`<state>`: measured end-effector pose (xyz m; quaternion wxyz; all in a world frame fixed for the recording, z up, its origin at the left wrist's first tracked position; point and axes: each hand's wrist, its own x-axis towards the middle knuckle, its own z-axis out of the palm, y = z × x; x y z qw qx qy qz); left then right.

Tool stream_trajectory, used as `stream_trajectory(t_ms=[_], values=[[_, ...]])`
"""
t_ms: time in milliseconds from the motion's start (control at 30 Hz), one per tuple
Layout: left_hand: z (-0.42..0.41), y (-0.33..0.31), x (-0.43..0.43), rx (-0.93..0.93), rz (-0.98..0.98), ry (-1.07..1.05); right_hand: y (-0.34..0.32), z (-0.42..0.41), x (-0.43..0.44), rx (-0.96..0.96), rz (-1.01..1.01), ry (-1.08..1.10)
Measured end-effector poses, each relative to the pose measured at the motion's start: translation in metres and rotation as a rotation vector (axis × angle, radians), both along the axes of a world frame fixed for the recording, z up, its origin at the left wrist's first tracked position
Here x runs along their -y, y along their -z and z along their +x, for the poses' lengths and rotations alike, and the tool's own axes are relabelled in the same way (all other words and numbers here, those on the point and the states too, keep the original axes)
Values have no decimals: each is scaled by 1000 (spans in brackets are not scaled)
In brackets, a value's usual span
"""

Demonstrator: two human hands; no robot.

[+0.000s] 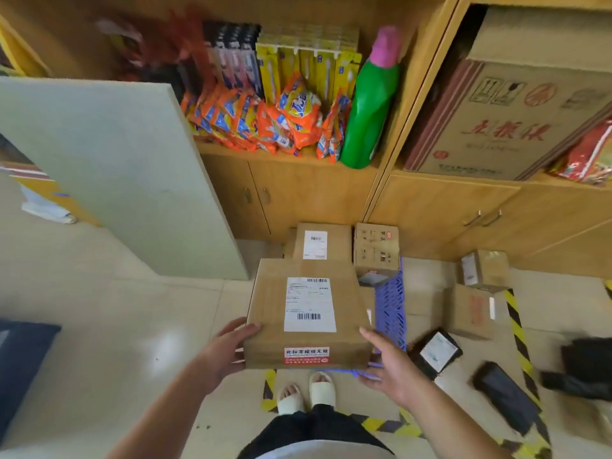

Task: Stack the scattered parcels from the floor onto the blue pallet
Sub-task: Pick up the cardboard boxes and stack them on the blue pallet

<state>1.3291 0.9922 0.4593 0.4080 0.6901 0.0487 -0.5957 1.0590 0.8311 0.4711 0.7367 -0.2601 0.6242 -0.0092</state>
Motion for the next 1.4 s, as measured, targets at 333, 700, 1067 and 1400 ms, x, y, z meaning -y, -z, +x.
stream_trajectory(t_ms=[333, 700, 1067, 1400], values=[[40, 57, 61, 13, 171, 43, 58, 51, 29, -163, 179, 90], [119, 202, 196, -109, 153, 92, 198, 136, 129, -376, -68, 108], [149, 360, 317, -106, 74, 164, 360, 159, 230, -294, -138, 306], [162, 412, 396, -101, 115, 181, 412, 172, 227, -57, 227, 787]])
